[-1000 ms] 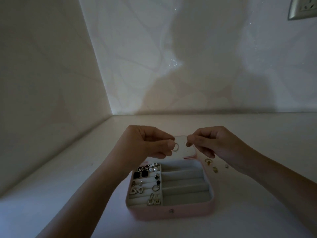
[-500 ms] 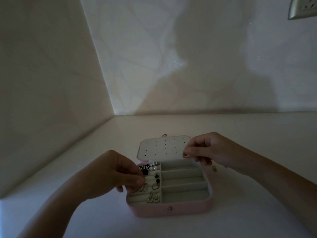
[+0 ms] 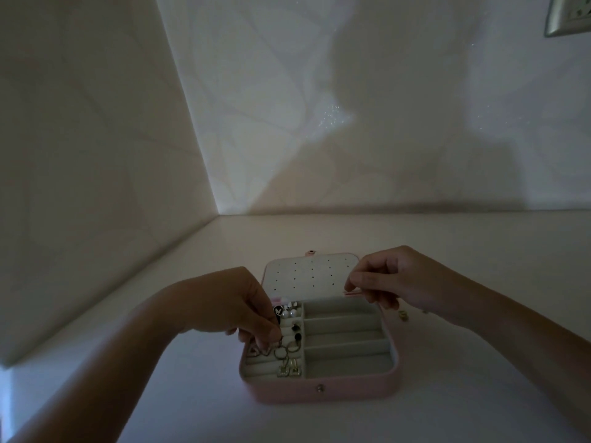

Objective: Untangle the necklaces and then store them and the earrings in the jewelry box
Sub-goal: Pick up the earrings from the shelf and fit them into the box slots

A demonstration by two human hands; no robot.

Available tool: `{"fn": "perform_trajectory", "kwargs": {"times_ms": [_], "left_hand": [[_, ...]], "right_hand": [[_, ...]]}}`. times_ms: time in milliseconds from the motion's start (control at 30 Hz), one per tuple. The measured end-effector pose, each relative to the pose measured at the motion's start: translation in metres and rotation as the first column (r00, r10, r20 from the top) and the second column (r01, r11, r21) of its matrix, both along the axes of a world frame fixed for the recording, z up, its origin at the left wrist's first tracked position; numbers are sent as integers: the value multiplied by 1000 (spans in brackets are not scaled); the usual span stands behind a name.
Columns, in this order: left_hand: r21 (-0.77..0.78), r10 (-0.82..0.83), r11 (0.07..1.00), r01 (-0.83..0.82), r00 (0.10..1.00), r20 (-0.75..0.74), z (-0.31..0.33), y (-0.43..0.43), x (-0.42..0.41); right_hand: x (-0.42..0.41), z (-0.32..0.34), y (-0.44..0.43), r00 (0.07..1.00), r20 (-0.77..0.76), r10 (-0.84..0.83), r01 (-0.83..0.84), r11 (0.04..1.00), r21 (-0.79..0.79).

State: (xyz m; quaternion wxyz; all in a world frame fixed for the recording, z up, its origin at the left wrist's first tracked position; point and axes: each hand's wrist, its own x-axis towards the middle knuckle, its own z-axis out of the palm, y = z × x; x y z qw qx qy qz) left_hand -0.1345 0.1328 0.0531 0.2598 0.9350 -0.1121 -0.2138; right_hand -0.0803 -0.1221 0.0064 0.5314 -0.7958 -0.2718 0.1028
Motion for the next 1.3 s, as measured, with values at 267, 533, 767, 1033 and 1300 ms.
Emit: {"fn": "perform_trajectory", "kwargs": {"times_ms": [267, 533, 767, 1033, 1300], "left_hand": [[46, -5, 999, 7, 999, -43, -3, 0, 5], [153, 16, 988, -16, 1000, -1, -3, -4, 10], [208, -10, 978, 19, 999, -49, 4, -9, 13], [219, -4, 976, 18, 998, -65, -2, -8, 20], [284, 40, 958, -45, 999, 22, -4, -8, 21]], "right_hand": [[0, -2, 0, 1000, 10, 9, -9, 1000, -6], [4, -6, 0, 1000, 3, 12, -12, 1000, 26], [9, -12, 1, 992, 105, -67, 68, 998, -11], [12, -18, 2, 957, 282, -65, 107, 985, -135], [13, -17, 1, 961, 268, -71, 102, 989, -102]]}}
